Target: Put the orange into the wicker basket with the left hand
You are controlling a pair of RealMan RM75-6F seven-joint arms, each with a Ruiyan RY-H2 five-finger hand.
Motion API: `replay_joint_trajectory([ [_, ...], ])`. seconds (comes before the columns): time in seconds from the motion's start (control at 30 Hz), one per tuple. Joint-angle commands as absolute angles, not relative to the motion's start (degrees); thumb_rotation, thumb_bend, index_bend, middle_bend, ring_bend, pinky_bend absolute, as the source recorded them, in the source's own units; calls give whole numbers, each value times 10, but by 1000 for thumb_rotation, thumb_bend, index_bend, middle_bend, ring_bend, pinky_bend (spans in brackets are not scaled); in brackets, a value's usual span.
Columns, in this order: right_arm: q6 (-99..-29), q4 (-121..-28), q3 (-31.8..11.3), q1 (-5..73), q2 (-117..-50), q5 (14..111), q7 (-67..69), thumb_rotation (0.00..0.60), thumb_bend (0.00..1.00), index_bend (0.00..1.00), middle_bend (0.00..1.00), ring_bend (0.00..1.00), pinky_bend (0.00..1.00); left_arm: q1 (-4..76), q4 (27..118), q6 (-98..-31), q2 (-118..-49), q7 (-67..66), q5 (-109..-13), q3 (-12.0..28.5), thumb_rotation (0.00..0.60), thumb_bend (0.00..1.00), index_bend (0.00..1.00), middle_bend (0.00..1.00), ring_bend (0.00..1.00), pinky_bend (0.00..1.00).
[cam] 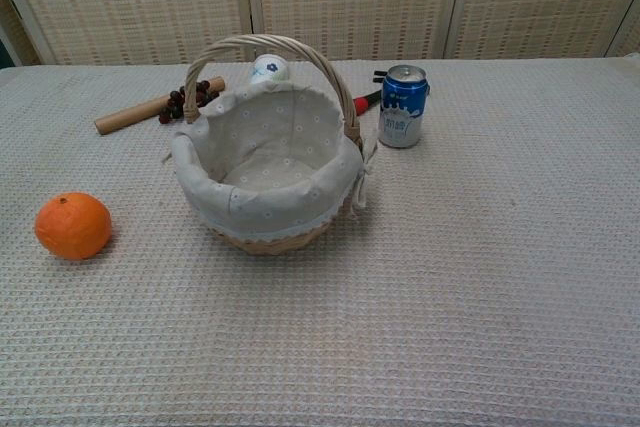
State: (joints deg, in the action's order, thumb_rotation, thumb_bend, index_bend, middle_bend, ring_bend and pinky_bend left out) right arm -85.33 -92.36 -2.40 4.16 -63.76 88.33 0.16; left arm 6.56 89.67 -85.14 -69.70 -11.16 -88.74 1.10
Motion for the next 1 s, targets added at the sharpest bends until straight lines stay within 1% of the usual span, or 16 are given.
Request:
replay_joint_trajectory([
  [0.03, -860, -926, -21, 38, -633, 889, 7, 600, 224, 0, 0, 0, 193, 67, 894, -851, -700, -115, -891, 9, 600, 442, 19, 0, 0, 245],
  [0.17, -870, -923, -18, 33, -632, 899, 17, 600, 223, 0, 0, 0, 194, 67, 892, -849, -702, -118, -893, 7, 600, 442, 19, 0, 0, 245],
  [0.43, -860, -922, -16, 40, -631, 906, 23, 600, 223, 0, 0, 0, 194, 82, 897, -830, -701, -114, -910, 1, 600, 442, 3, 0, 0, 248],
  [0.63, -888, -890, -17, 48, -649, 950, 74, 600, 224, 0, 0, 0, 194, 117, 915, -767, -691, -125, -903, 2, 600, 443, 0, 0, 0, 267],
  [0.87, -918, -876, -29, 43, -644, 947, 126, 600, 224, 0, 0, 0, 194, 145, 951, -698, -695, -146, -885, -10, 600, 443, 0, 0, 0, 268],
  [1.0, -924, -872, -38, 44, -641, 936, 152, 600, 223, 0, 0, 0, 194, 159, 961, -677, -710, -173, -869, -5, 600, 447, 0, 0, 0, 262],
])
